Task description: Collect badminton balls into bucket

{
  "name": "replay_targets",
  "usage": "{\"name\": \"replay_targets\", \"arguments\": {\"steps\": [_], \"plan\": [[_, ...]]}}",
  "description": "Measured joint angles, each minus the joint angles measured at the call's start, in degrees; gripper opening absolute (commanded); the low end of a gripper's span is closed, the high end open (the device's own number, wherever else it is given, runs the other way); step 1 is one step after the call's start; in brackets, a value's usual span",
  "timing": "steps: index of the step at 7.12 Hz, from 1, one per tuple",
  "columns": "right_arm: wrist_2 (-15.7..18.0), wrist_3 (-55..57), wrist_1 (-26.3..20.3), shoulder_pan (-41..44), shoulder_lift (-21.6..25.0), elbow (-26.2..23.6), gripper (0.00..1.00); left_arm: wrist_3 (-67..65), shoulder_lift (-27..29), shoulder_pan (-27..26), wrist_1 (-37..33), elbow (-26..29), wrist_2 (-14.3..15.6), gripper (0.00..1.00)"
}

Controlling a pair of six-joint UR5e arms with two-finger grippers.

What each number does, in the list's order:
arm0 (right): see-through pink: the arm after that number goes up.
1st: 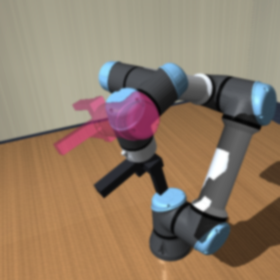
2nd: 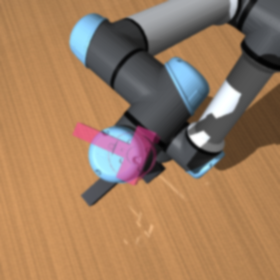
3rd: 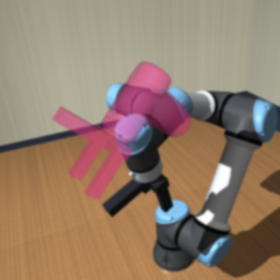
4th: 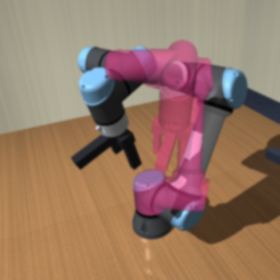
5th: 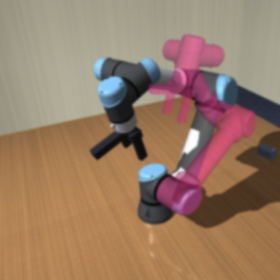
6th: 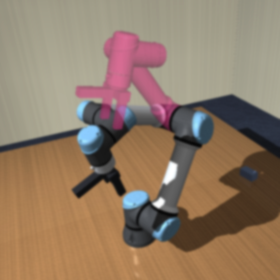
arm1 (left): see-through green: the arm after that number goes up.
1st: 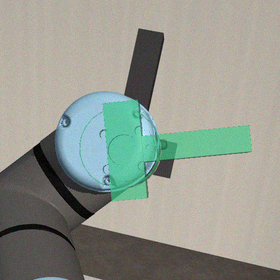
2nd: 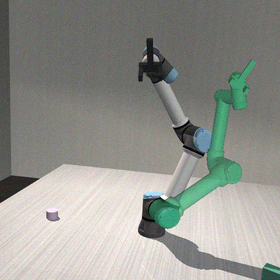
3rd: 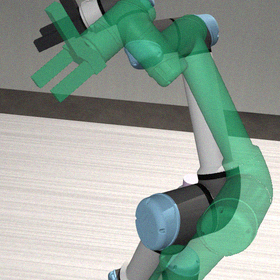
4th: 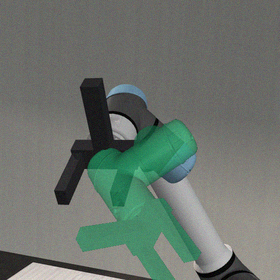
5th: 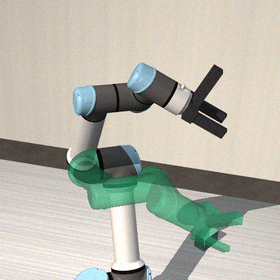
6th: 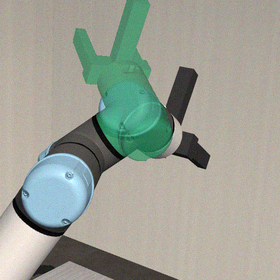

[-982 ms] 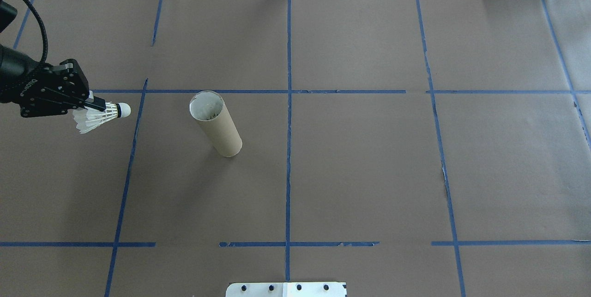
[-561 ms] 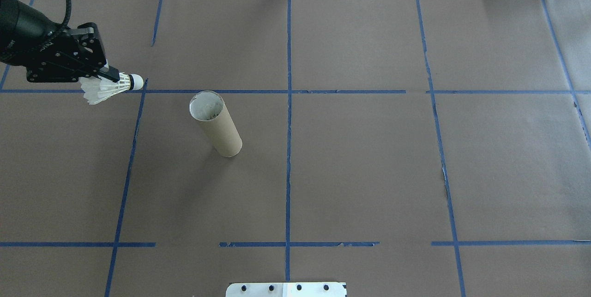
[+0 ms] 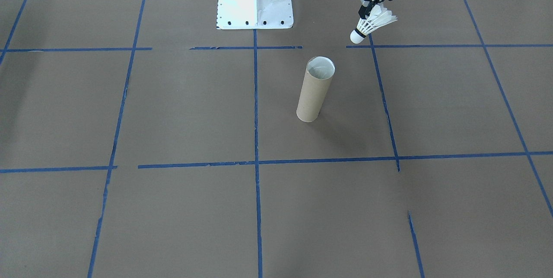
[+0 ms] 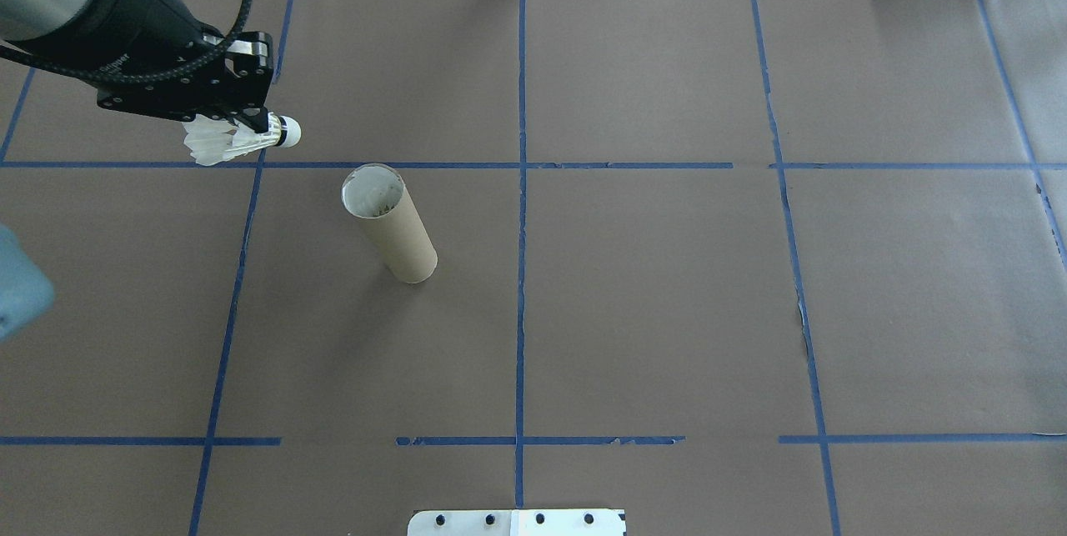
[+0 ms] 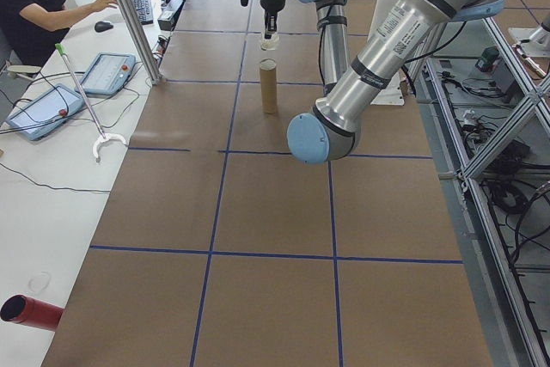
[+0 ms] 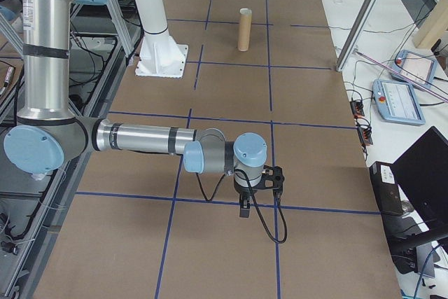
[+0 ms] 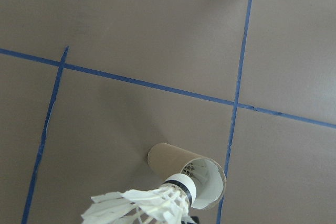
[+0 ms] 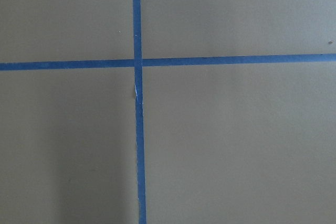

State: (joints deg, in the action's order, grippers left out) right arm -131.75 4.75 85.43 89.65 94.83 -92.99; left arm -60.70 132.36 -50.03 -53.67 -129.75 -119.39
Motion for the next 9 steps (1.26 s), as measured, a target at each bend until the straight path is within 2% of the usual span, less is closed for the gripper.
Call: {"name": "replay_targets", "arguments": {"steps": [2, 4, 7, 9], "plan": [[0.0, 0.0, 0.0, 0.0, 0.0, 0.0, 1.0, 4.3, 7.2, 6.1, 9.8, 3.8, 8.5, 0.0], [0.0, 0.0, 0.0, 0.0, 0.0, 0.0, 1.0, 5.7, 16.0, 12.2, 17.8, 12.6, 17.8, 0.0], [0.0, 0.0, 0.0, 0.0, 0.0, 0.0, 1.0, 11.1, 18.1, 15.0, 20.1, 18.2, 24.1, 0.0], [0.0, 0.0, 0.0, 0.0, 0.0, 0.0, 1.0, 13.5, 18.1, 16.7, 20.0, 20.8, 26.6, 0.0]]}}
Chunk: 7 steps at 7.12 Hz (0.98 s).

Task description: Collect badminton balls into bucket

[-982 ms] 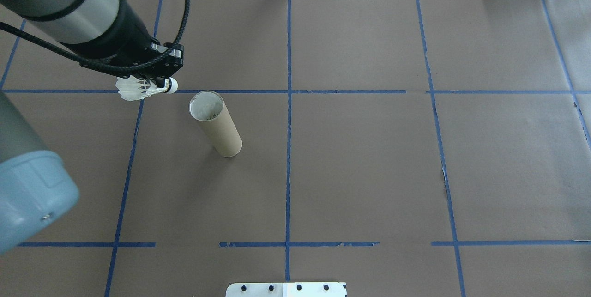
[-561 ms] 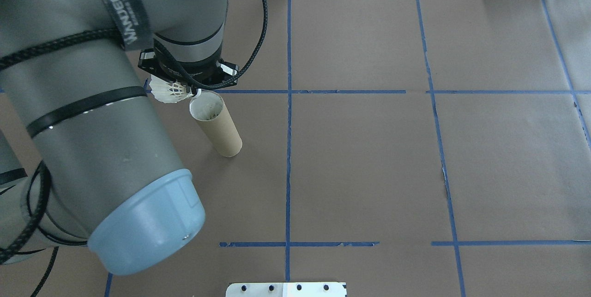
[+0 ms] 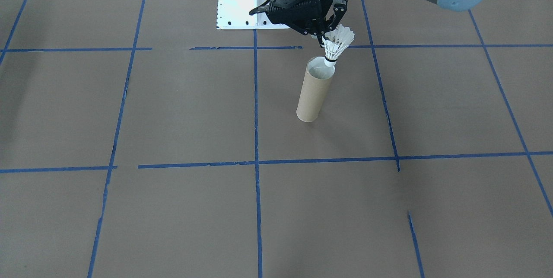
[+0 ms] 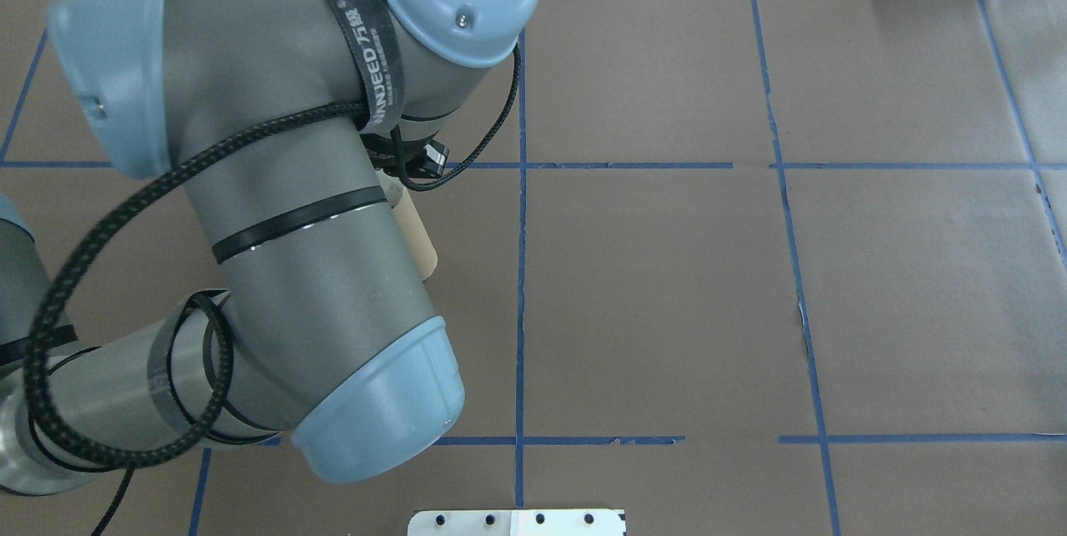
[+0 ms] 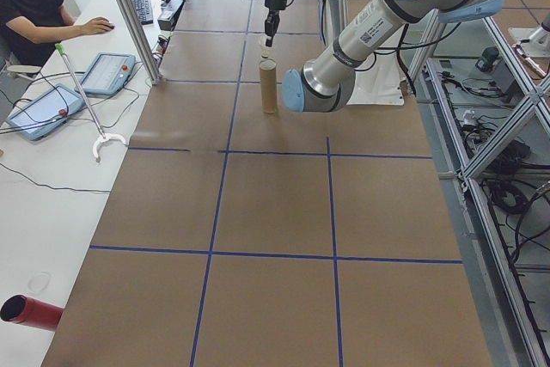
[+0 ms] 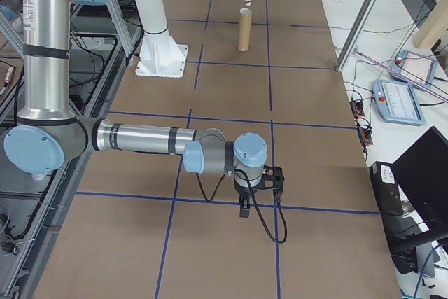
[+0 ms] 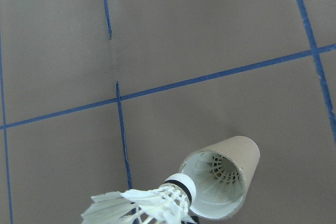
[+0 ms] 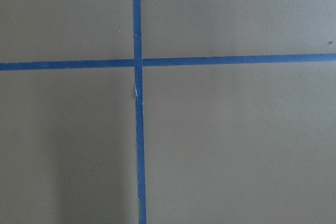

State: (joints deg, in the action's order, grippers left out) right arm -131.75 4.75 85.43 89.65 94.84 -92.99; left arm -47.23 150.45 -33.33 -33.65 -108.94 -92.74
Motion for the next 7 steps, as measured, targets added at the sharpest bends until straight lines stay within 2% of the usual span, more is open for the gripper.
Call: {"name": "replay_targets", "arguments": {"steps": [2, 3, 4, 7], "plan": [[0.0, 0.0, 0.0, 0.0, 0.0, 0.0, 1.0, 0.7, 0.0, 1.2, -0.2, 0.9, 0.4, 0.0], [0.0, 0.0, 0.0, 0.0, 0.0, 0.0, 1.0, 0.7, -0.1, 1.7, -0.4, 1.2, 0.4, 0.11], [0.0, 0.0, 0.0, 0.0, 0.0, 0.0, 1.0, 0.7, -0.3, 2.2, -0.8, 1.5, 0.3, 0.99], [0.0, 0.0, 0.0, 0.0, 0.0, 0.0, 1.0, 0.0, -1.3, 2.9, -3.2, 1.6, 0.2, 1.0]]}}
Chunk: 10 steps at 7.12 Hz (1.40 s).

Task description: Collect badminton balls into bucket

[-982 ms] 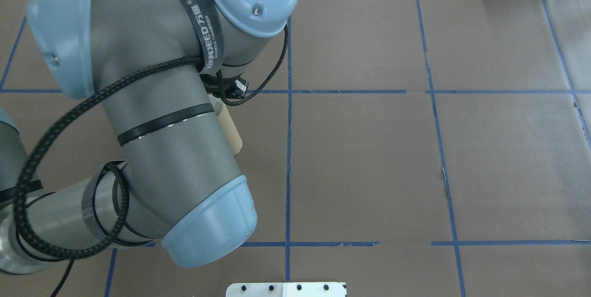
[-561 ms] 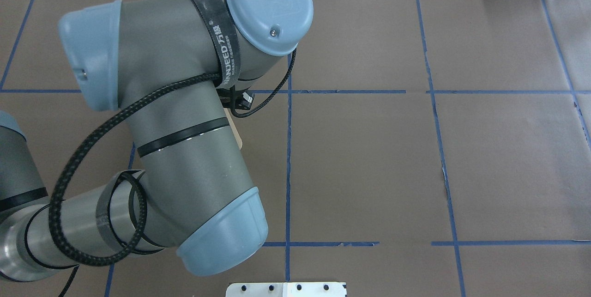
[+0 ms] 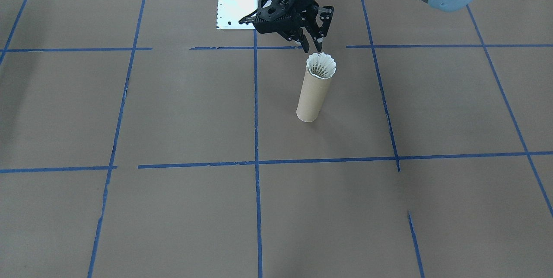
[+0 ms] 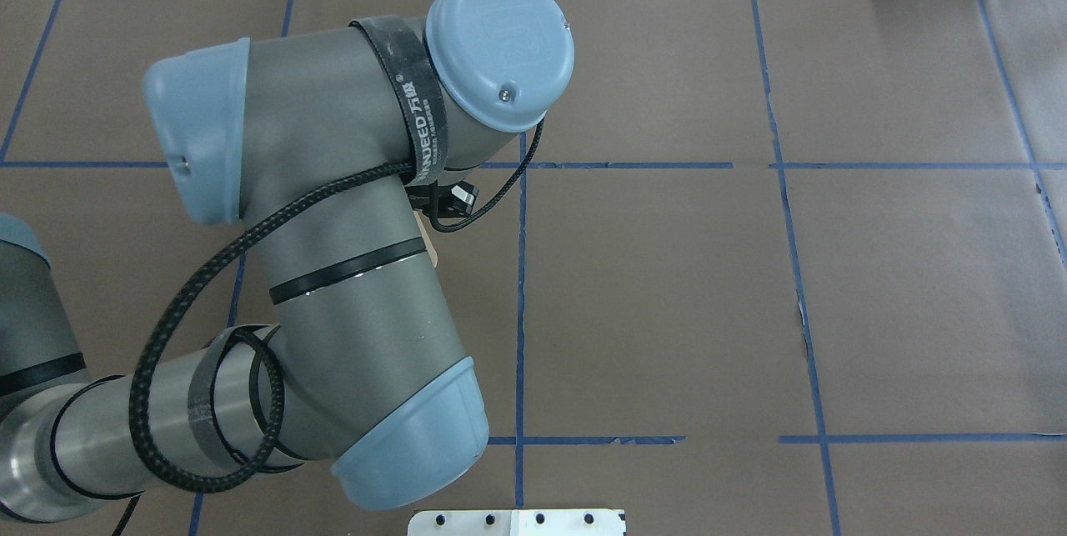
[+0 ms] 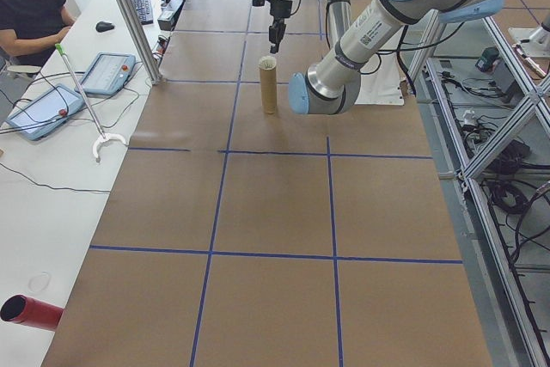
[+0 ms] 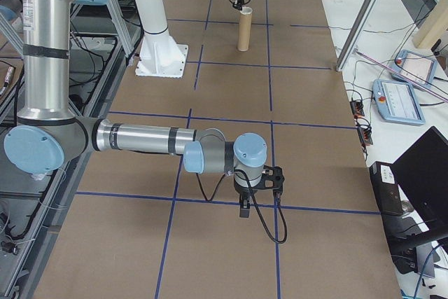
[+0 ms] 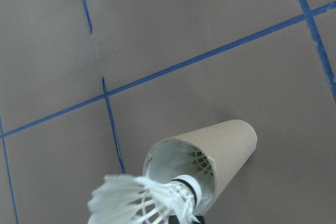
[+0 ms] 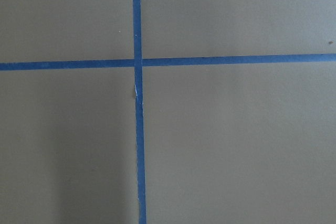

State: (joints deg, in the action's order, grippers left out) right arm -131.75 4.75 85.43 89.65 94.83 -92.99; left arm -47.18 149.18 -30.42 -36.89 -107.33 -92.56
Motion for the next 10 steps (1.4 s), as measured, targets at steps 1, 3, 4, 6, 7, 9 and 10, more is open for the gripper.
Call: {"name": "replay_targets", "arguments": {"steps": [1, 3, 4, 6, 7, 9, 10], "plan": [[0.0, 0.0, 0.0, 0.0, 0.0, 0.0, 1.0, -0.1, -0.1, 0.0, -0.5, -0.3, -0.1, 1.0], [0.0, 0.0, 0.0, 0.0, 0.0, 0.0, 1.0, 0.0, -0.8, -1.4, -2.8, -2.4, -0.2, 1.0], [0.0, 0.0, 0.0, 0.0, 0.0, 0.0, 1.0, 0.3, -2.5, -4.0, -5.5, -5.1, -0.4, 1.0], [0.0, 0.0, 0.0, 0.0, 0.0, 0.0, 1.0, 2.3, -8.1, -10.2, -13.8, -9.2, -2.0, 1.0], [0.0, 0.0, 0.0, 0.0, 0.0, 0.0, 1.0, 7.3, -11.2, -14.3, -18.6, -9.6, -5.7, 1.0], [0.0, 0.0, 0.0, 0.0, 0.0, 0.0, 1.0, 17.7, -20.0, -22.8, -29.8, -9.1, -14.9, 1.0], [0.0, 0.0, 0.0, 0.0, 0.0, 0.0, 1.0, 20.7, -25.3, -26.3, -36.0, -7.8, -20.2, 1.0]]}}
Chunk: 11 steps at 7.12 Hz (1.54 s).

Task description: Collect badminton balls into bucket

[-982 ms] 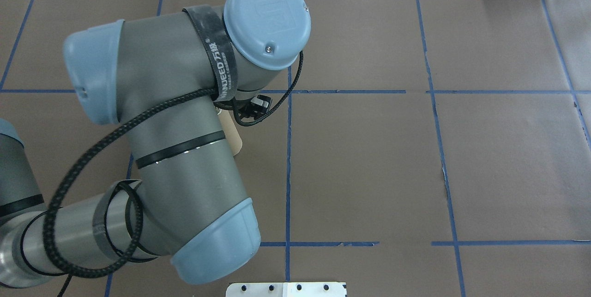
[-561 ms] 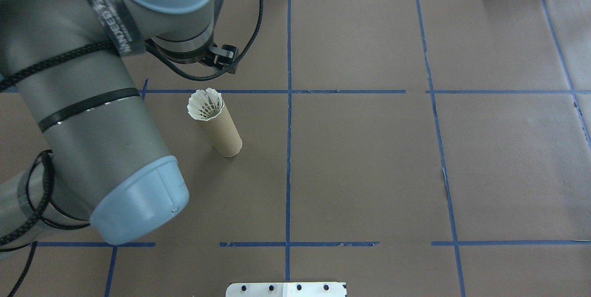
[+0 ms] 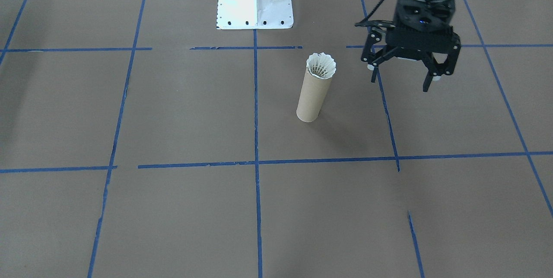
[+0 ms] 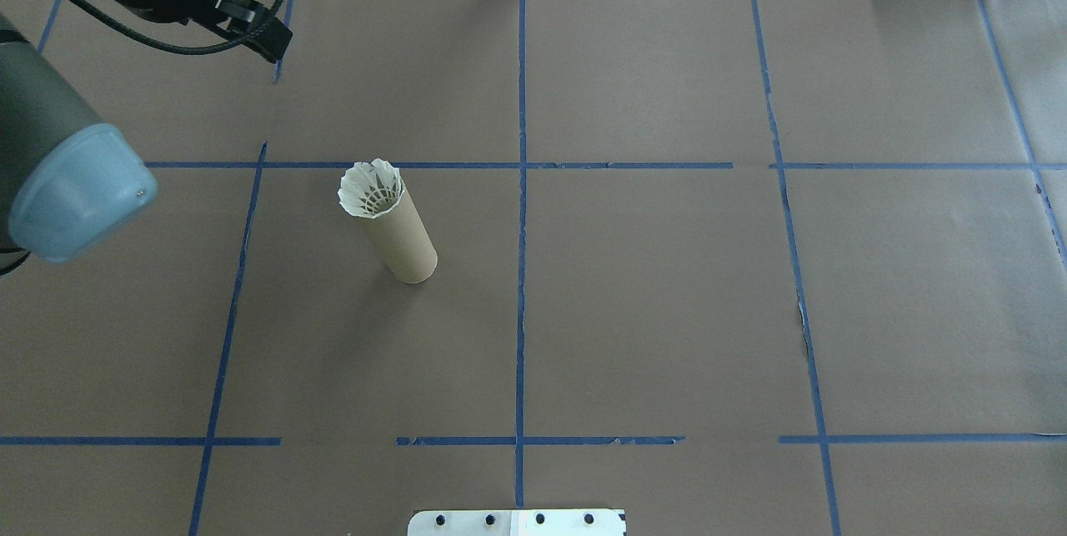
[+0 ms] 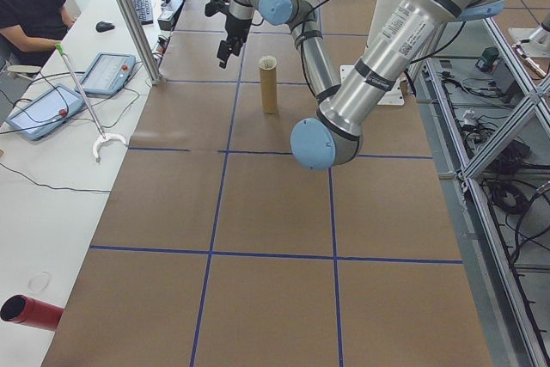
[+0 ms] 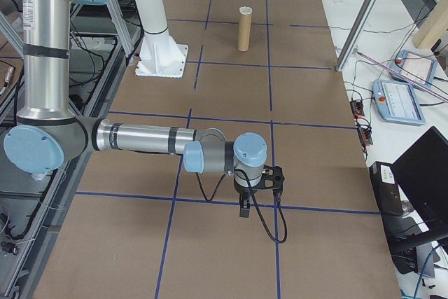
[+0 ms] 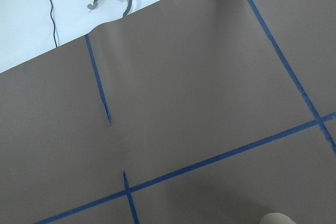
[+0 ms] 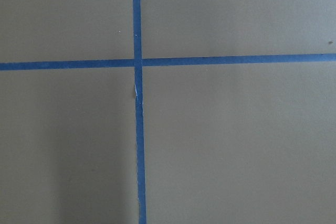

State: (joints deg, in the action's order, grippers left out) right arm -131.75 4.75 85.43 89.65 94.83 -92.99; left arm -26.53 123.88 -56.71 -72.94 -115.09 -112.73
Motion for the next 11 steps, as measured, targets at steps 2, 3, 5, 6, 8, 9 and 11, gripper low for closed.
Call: {"name": "replay_targets", "arguments": {"steps": [2, 3, 5, 6, 8, 9, 11], "plan": [[0.0, 0.0, 0.0, 0.0, 0.0, 0.0, 1.0, 9.1, -7.8, -8.7, -7.7, 7.1, -12.4, 1.0], [0.0, 0.0, 0.0, 0.0, 0.0, 0.0, 1.0, 13.1, -12.0, -12.5, -8.8, 10.0, -15.3, 1.0], [0.0, 0.0, 0.0, 0.0, 0.0, 0.0, 1.0, 24.1, -18.8, -20.3, -9.7, 16.6, -16.8, 1.0], [0.0, 0.0, 0.0, 0.0, 0.0, 0.0, 1.0, 28.5, -21.7, -24.2, -10.0, 20.0, -17.1, 1.0], [0.0, 0.0, 0.0, 0.0, 0.0, 0.0, 1.0, 34.1, -26.8, -30.7, -9.8, 23.1, -17.8, 1.0], [0.0, 0.0, 0.0, 0.0, 0.0, 0.0, 1.0, 34.9, -28.3, -32.3, -9.6, 24.3, -19.0, 1.0], [0.0, 0.0, 0.0, 0.0, 0.0, 0.0, 1.0, 35.3, -30.9, -33.2, -9.8, 26.1, -20.3, 1.0]]}}
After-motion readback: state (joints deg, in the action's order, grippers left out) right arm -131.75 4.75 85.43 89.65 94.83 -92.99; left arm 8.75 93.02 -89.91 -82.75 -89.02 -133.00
